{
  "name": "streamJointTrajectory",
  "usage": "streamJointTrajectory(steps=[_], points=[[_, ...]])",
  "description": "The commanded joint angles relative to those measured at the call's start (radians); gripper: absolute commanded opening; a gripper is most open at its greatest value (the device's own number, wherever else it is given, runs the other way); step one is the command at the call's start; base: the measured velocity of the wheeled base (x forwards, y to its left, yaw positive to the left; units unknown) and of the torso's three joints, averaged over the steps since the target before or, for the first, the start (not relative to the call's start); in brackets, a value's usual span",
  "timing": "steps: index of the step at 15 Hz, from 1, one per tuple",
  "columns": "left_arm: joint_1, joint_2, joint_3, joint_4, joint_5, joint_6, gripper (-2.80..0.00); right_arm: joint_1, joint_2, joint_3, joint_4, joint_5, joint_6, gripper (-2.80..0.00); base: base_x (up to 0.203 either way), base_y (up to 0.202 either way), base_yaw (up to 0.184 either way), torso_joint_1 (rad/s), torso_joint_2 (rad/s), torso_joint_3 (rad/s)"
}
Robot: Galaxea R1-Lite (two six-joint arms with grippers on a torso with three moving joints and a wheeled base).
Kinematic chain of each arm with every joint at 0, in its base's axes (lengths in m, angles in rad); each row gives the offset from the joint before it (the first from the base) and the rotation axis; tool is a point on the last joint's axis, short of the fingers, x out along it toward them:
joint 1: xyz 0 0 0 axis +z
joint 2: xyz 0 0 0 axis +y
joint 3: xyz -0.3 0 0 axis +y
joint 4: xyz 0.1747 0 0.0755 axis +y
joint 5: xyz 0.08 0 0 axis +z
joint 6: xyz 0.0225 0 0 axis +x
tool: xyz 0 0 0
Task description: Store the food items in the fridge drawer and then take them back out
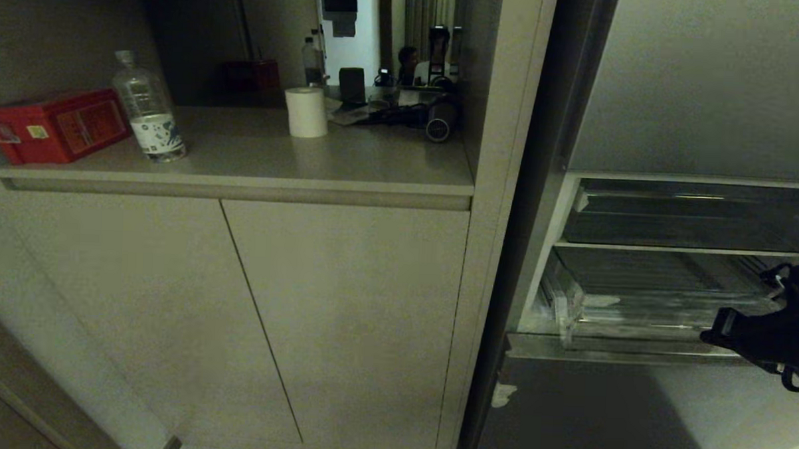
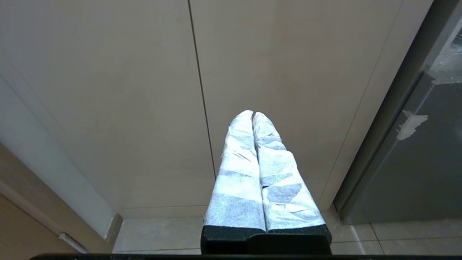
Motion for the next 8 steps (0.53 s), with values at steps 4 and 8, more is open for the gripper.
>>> streamJointTrajectory(steps=[4,8], points=[[0.0,0.0,0.0,0.0,-0.002,0.0,-2.8,0.085,0.219,-0.107,-0.269,0.008,0.133,-2.8,0.0,0.0,0.0,0.0,0.0,0.0],[0.0,0.0,0.0,0.0,0.0,0.0,-2.8,0.098,0.266,-0.163,-0.296,0.026,0.204,-2.8,0.0,0.0,0.0,0.0,0.0,0.0]])
